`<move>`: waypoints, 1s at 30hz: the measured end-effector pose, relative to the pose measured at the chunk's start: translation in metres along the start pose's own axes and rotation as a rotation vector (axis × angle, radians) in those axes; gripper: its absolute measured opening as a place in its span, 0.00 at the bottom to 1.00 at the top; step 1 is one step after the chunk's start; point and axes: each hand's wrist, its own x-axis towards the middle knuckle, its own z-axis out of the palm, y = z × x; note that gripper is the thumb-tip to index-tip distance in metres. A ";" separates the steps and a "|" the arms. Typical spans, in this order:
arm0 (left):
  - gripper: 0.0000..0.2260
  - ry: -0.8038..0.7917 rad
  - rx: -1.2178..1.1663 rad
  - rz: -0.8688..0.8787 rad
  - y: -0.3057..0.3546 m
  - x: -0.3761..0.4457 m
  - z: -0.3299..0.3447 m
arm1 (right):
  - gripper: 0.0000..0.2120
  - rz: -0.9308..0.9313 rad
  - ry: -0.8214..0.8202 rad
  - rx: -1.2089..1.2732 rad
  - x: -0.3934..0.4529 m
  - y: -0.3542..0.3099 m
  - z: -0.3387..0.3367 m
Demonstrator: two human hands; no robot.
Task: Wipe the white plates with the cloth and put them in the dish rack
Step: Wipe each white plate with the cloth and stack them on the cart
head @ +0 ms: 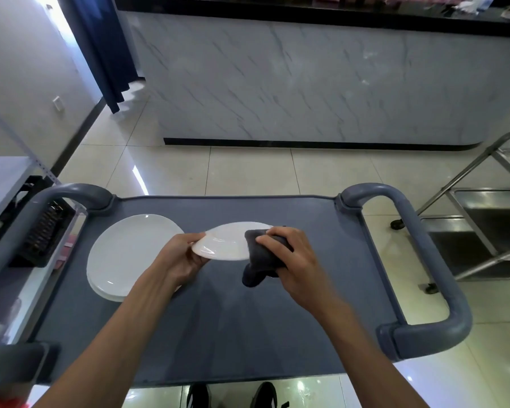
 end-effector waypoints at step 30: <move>0.16 -0.246 0.541 0.469 -0.024 -0.015 0.015 | 0.21 0.481 0.378 0.064 0.074 -0.010 0.047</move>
